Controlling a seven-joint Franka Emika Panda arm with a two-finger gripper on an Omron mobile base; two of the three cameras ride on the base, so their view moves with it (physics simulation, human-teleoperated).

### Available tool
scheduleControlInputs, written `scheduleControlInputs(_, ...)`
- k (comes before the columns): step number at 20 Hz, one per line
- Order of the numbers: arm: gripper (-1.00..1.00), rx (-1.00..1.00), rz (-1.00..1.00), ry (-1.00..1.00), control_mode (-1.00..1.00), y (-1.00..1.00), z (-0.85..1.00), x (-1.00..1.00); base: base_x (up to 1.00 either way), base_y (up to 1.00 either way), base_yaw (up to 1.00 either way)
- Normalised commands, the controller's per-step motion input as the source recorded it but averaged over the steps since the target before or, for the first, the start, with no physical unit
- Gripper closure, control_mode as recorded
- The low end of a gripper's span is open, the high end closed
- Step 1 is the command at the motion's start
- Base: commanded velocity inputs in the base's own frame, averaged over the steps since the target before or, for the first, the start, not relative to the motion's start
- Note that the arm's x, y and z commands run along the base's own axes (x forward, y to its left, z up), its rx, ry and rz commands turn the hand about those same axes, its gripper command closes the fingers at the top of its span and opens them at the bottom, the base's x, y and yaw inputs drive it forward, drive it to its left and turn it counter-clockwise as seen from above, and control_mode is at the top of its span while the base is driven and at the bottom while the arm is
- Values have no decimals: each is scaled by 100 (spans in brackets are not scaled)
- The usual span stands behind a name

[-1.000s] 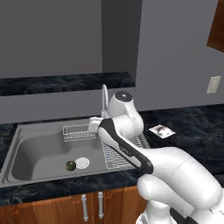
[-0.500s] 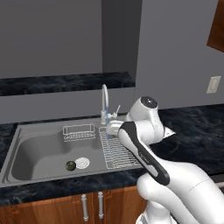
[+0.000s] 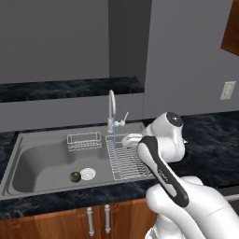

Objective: Turn on the sink faucet. Then move the squash from the counter to the sink. Turn off the sink. Move the vegetable from the sink to the pot next to the stove. Finally move the pot to the front left burner.

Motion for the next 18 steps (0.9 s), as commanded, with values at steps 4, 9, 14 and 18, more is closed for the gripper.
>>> scheduleControlInputs(4,-100,0,5,-10,-100,-3,-3,18,0,0,0)
scheduleControlInputs(9,-100,0,10,-17,-100,-24,0,18,0,0,0)
scheduleControlInputs(14,-100,0,11,-14,-100,-31,0,20,0,0,0)
scheduleControlInputs(18,-100,0,10,-10,-100,-32,0,30,0,0,0)
